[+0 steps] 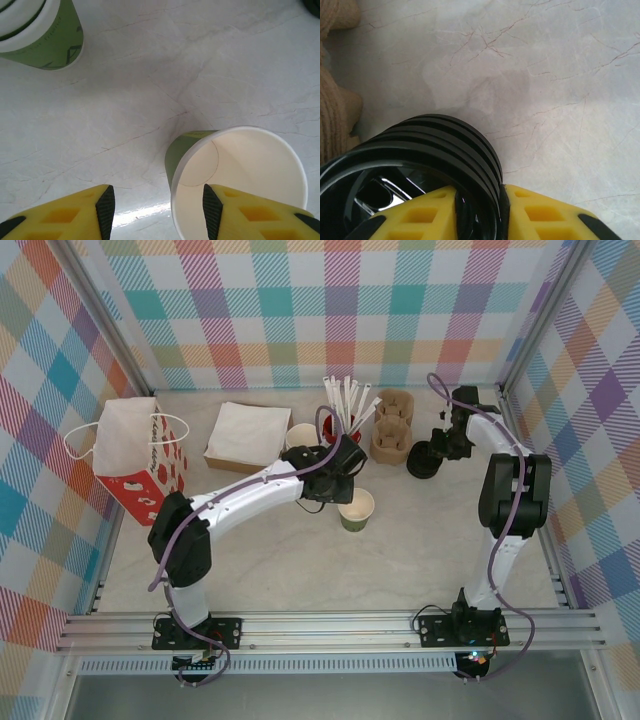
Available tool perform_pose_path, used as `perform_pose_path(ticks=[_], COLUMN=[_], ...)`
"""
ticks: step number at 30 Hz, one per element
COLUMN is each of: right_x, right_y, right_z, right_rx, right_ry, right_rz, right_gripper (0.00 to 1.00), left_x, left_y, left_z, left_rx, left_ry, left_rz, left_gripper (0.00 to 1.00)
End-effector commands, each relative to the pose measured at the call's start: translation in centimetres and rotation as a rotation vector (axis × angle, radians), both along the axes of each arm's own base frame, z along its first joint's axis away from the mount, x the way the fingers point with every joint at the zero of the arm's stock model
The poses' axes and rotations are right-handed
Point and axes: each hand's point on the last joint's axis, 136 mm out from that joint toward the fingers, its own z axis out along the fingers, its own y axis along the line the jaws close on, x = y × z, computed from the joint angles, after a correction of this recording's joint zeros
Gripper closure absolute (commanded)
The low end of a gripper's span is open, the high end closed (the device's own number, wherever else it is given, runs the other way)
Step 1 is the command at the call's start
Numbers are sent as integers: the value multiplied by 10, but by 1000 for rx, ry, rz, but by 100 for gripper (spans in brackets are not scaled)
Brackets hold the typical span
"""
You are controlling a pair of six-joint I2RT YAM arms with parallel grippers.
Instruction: Pack the takeout coffee
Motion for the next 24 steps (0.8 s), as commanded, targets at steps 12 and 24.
perform_pose_path(ticks=[12, 24], right_x=[-3, -14], right_y=[-6, -7], right_z=[18, 22], right_rx=[-24, -40], right_ry=[-24, -18], right_rz=[13, 23], right_gripper=[81, 80], left_x=[-3, -1], left_y=[8, 17], left_z=[38, 55], left_rx=[-5, -26], left_ry=[-72, -99], left_rz=[0, 17], left_gripper=[45, 41])
